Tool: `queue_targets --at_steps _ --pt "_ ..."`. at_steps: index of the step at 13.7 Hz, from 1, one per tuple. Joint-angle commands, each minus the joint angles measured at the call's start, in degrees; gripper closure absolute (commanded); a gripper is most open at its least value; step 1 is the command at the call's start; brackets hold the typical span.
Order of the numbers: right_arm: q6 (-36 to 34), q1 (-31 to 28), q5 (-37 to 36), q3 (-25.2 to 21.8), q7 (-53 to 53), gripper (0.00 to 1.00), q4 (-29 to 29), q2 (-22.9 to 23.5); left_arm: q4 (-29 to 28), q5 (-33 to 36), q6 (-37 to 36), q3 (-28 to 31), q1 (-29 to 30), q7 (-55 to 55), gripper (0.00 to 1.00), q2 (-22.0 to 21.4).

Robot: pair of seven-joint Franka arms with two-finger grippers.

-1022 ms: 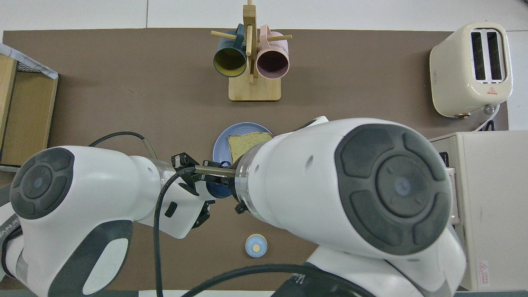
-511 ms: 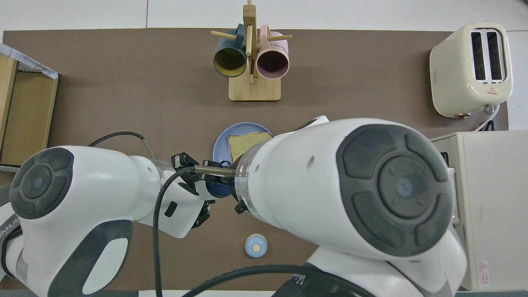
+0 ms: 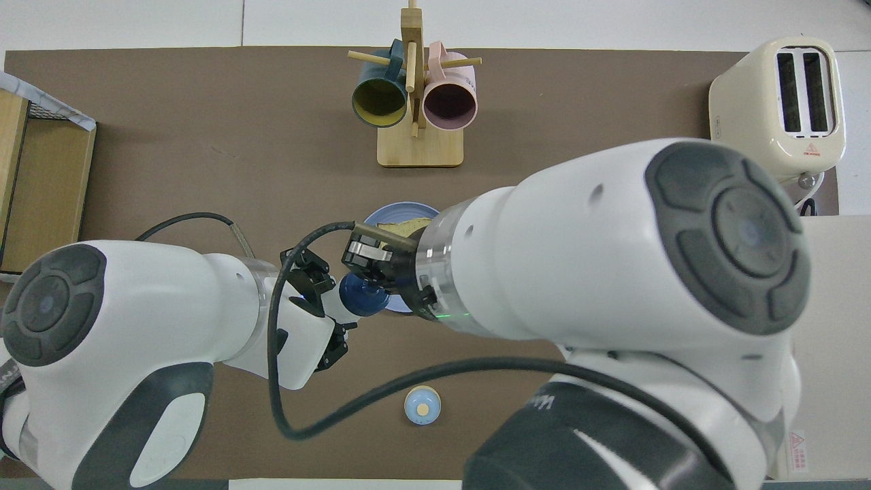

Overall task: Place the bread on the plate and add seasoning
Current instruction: 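Withdraw the right gripper while the left gripper tilts the bottle over toast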

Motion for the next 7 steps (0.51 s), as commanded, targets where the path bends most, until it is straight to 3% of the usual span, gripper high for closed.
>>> queue_targets --at_steps 1,4,7 --pt "1.7 -0.4 3.1 -3.7 0.2 1.0 2.1 0.4 -2.5 0.4 -0.6 -0.2 0.0 0.1 1.0 -1.8" --pt "1.7 -0.4 10.1 -7.4 0.4 1.0 2.2 0.2 -2.5 0.3 -0.7 -0.2 0.0 0.1 1.0 -1.8" --pt "1.6 -0.4 11.4 -7.6 0.6 1.0 2.4 0.2 -2.5 0.4 -1.2 -0.2 -0.2 -0.3 1.0 -1.7"
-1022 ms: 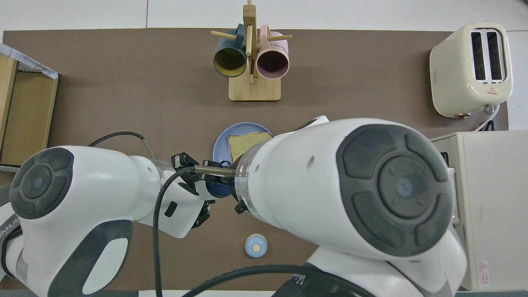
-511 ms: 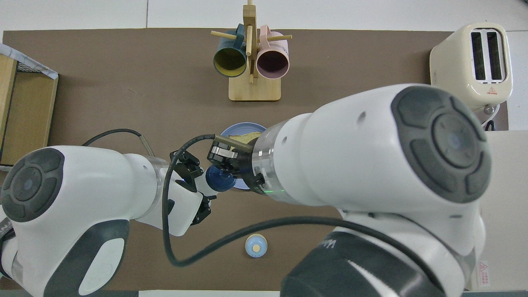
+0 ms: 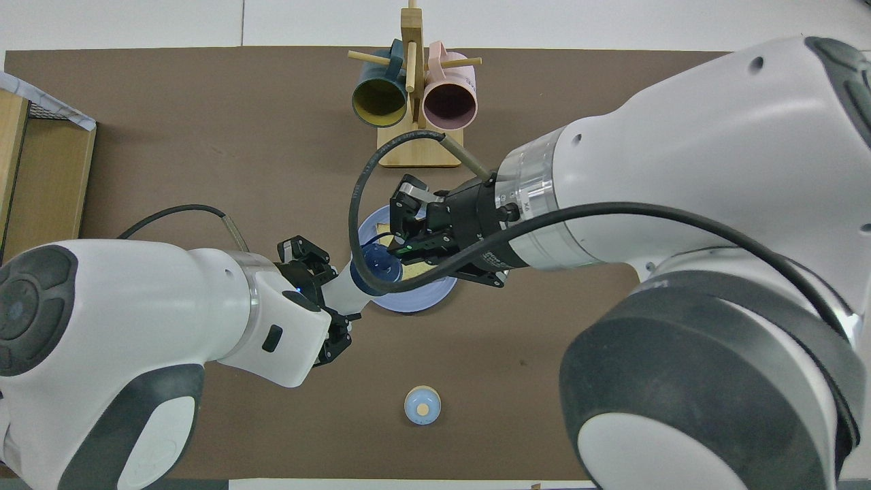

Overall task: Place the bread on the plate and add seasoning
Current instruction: 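Withdraw the right gripper while the left gripper tilts the bottle over toast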

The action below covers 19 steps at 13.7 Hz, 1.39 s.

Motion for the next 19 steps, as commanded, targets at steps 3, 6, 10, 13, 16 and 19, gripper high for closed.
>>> queue_targets --at_steps 3,6,10,13,16,19 --pt "1.6 -0.8 1.2 -1.7 1.2 1.0 2.4 -0.1 -3.5 0.7 -2.2 -0.1 -0.2 0.7 1.0 -1.7" --pt "1.9 -0.8 -0.4 -3.7 -4.8 0.77 2.0 -1.0 -3.5 0.7 -2.3 -0.1 -0.2 0.6 1.0 -1.7" --pt "0.9 -0.9 -11.7 -3.6 -10.9 0.0 0.5 -2.2 -3.4 0.8 -2.4 -0.1 -0.2 0.6 1.0 -1.7" --pt "-2.2 -1.7 -18.5 -6.8 -20.1 0.0 -3.1 -4.6 -2.8 2.3 -1.9 -0.1 -0.3 -0.1 1.0 -1.1" --pt "-9.7 -2.1 -19.3 -16.7 -33.2 0.0 -4.0 -5.7 -1.6 11.1 -1.9 -0.4 -0.7 -0.9 1.0 -0.5" --pt "-14.4 -2.8 -24.2 -26.5 -48.1 0.0 -7.1 -7.6 -0.3 18.6 -2.3 -1.9 -0.7 -0.9 1.0 1.7"
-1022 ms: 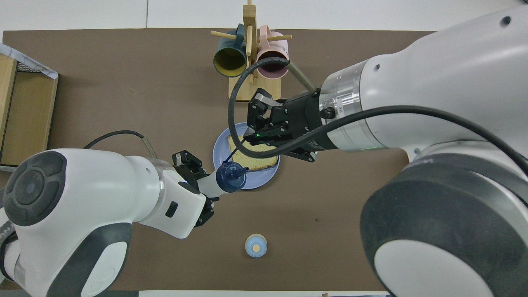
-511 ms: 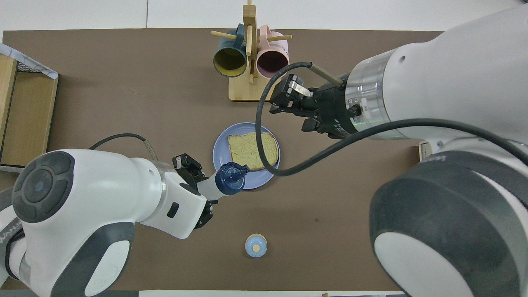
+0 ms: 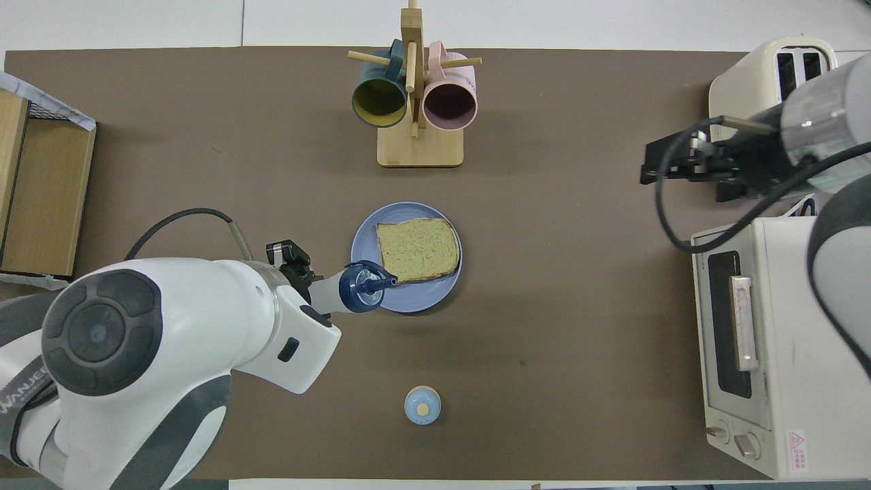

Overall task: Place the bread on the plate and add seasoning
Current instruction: 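Withdraw the right gripper while the left gripper tilts the bottle over toast, then shake the inverted bottle over the toast with the left gripper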

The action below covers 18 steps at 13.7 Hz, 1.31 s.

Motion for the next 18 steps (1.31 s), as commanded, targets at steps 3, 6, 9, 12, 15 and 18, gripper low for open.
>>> queue_targets --at_steps 3,6,9,12,15,18 --pt "-0.8 -0.8 -3.0 -10.0 -12.4 0.0 -9.4 -5.2 1.7 11.1 -0.4 -2.7 -0.7 -1.0 1.0 3.1" --pt "-4.1 -0.9 -3.7 -12.2 -12.5 0.0 -7.8 -4.7 2.0 17.3 -0.4 -4.8 -0.7 -2.2 1.0 5.7" --pt "-4.9 -0.5 -5.6 -13.3 -13.0 0.0 -7.8 -5.3 4.2 26.1 -1.1 -7.8 -1.1 -6.2 1.0 10.5" --pt "-5.8 -0.5 -5.6 -12.7 -12.8 0.0 -6.7 -4.9 5.2 34.5 -2.1 -8.0 -2.6 -7.3 1.0 13.0" --pt "-5.7 -0.6 -5.4 -13.3 -12.7 0.0 -6.4 -4.8 5.7 43.6 -3.3 -8.0 -3.9 -8.8 1.0 15.1" --pt "-7.5 -0.7 -5.5 -13.6 -13.2 0.0 -5.0 -4.8 6.3 47.7 -4.6 -8.0 -5.0 -9.6 1.0 17.5"
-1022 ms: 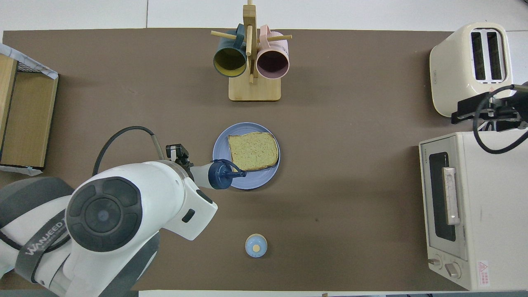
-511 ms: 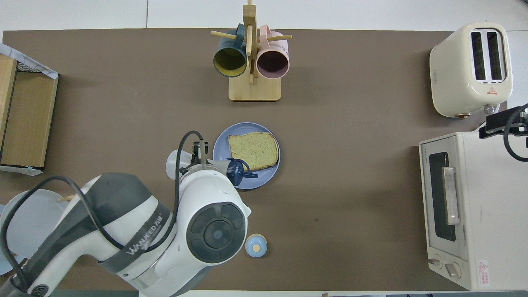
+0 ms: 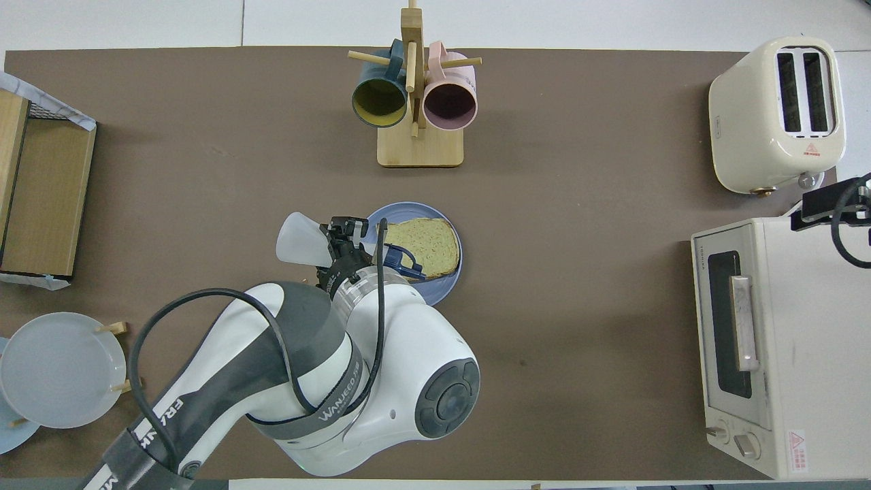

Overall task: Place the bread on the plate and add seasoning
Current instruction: 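Shake the inverted bottle over the toast with the left gripper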

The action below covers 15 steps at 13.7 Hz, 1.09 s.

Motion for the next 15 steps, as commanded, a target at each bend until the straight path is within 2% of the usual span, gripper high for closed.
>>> queue_targets --at_steps 1,3,5,6,9,15 --pt "-3.1 -0.1 -1.1 -0.4 -1.1 0.0 1.9 -0.5 2.5 3.8 -3.0 0.5 -2.3 -3.3 1.0 3.8" --pt "-2.8 -0.1 -1.1 -0.4 -0.9 0.0 1.3 -0.6 5.1 4.0 -4.3 0.5 -2.6 -4.8 1.0 7.7" --pt "-2.8 -0.3 -0.9 -0.2 -0.8 0.0 1.3 -0.7 9.6 7.4 -8.0 0.5 -4.8 -5.4 1.0 14.9" --pt "-2.7 -0.2 -0.8 -0.2 -0.8 0.0 1.4 -0.7 11.5 8.1 -9.1 0.5 -4.9 -5.9 1.0 16.9" --pt "-2.9 0.3 -0.6 -0.2 -0.9 0.0 1.1 -0.9 11.8 8.8 -11.4 0.5 -5.5 -7.1 1.0 19.3" --pt "-2.9 0.3 -0.6 -0.2 -0.8 0.0 1.0 -0.9 10.8 18.4 -14.1 1.5 -3.4 -8.1 1.0 19.7"
